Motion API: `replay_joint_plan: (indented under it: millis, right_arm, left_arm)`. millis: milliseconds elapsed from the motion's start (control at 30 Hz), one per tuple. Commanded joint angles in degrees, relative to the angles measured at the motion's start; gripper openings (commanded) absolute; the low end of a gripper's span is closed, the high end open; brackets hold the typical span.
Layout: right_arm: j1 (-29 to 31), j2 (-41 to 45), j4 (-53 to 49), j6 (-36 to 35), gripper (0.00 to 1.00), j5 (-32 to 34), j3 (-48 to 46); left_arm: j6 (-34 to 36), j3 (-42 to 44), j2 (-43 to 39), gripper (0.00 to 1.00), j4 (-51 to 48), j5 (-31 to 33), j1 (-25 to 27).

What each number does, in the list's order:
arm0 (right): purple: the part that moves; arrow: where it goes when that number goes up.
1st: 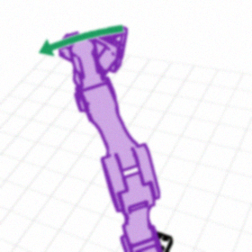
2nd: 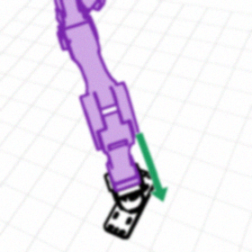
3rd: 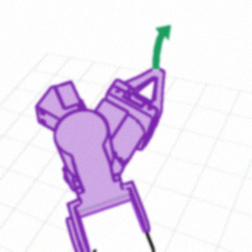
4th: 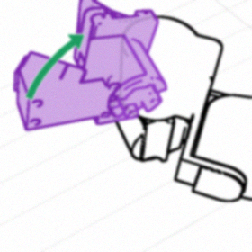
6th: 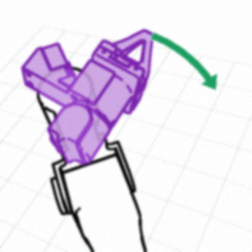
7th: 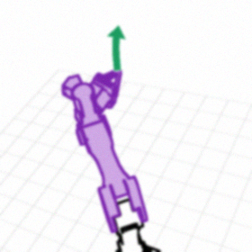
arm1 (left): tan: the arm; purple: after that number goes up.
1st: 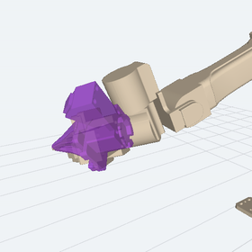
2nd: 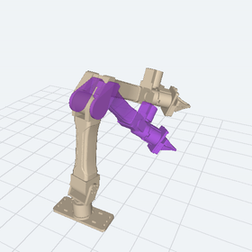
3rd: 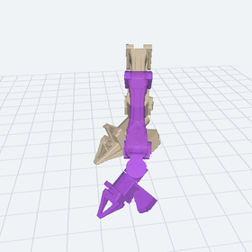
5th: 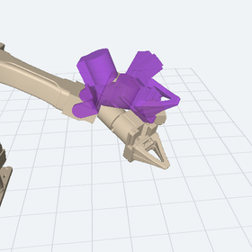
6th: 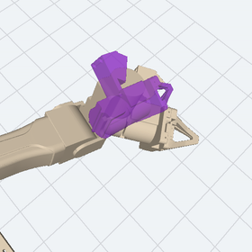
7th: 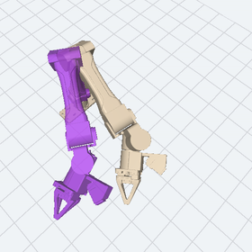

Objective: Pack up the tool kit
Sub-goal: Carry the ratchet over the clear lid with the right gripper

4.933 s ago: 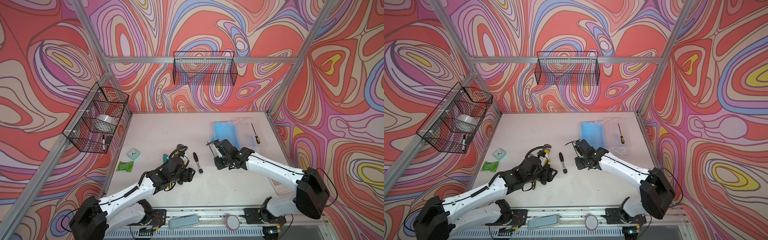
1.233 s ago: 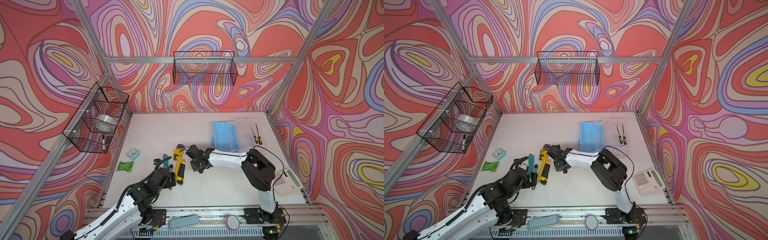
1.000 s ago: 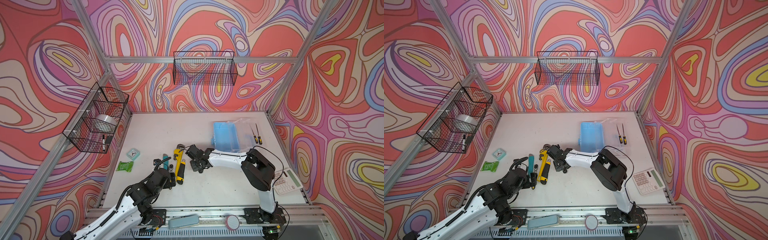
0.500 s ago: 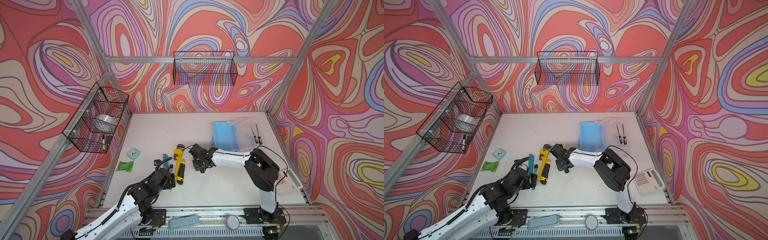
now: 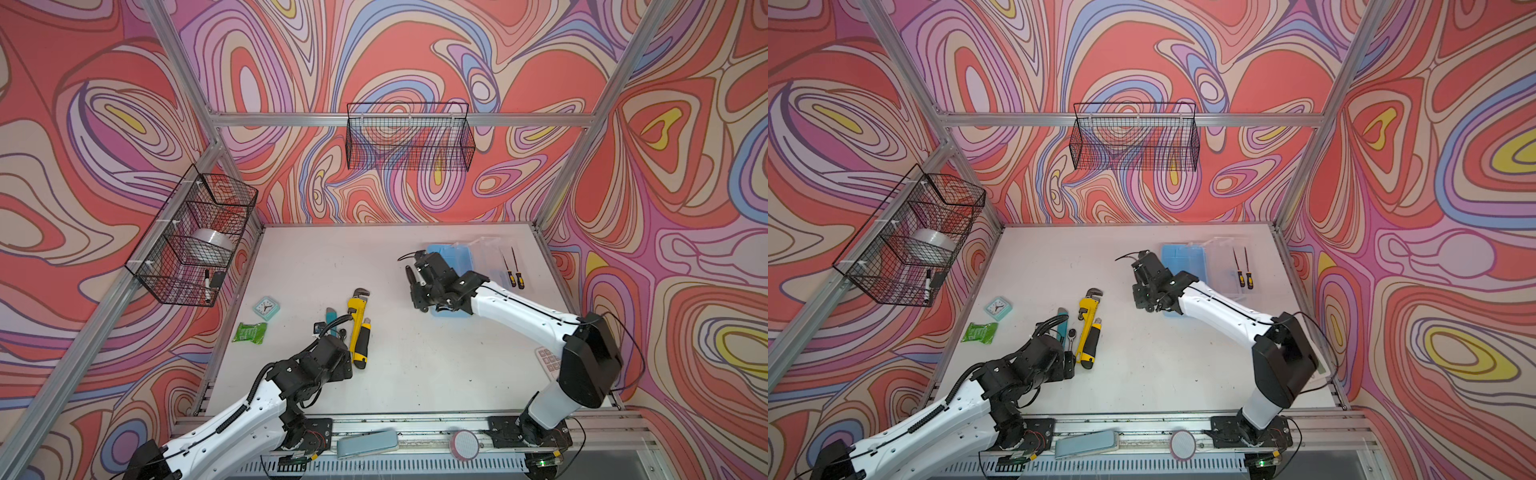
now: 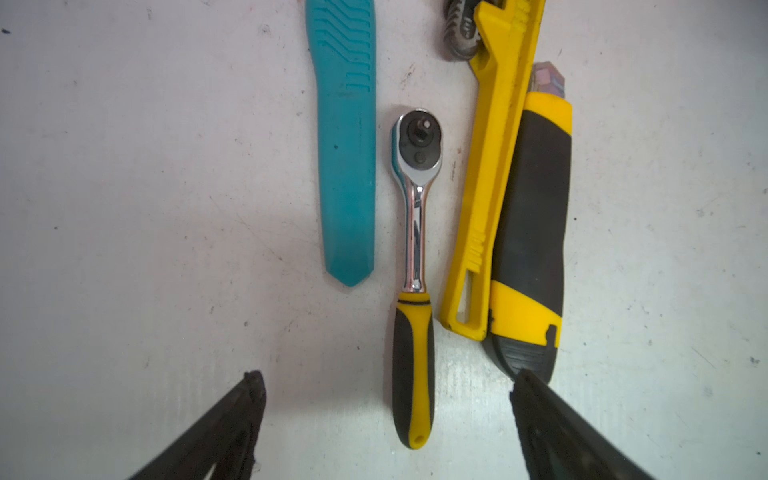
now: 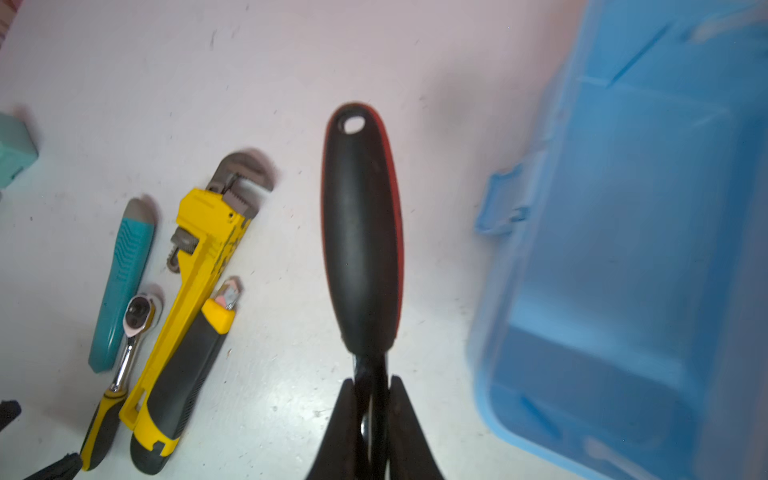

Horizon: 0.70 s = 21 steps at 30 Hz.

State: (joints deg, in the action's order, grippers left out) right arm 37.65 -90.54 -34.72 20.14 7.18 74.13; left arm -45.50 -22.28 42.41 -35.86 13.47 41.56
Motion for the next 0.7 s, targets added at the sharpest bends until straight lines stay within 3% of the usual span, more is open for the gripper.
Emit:
replay_joint_plan:
  millis: [0,300,500,667]
  right_arm:
    - [-6.0,5.1,-4.4,-5.8,0.0,3.0,0.5]
    - [-25.0,8.3,-5.7,-14.1,0.0,0.8,-0.6]
    - [-31.1,5.4,-5.8,-18.6,0.0,0.2,0.6]
    - [-32.1,3.3,-4.4,-19.6,0.0,0.2,-0.4]
  left_arm:
    - [-1.4,0.7,-0.7,0.89,-1.4,-1.4,-0.3]
    - [-2.1,1.6,-2.2,0.82,-2.0,-4.2,-0.2]
    - [-2.1,2.0,-3.6,0.79,-2.3,-4.4,0.0]
    - [-2.2,2.1,-3.6,0.78,-1.9,-4.7,0.0]
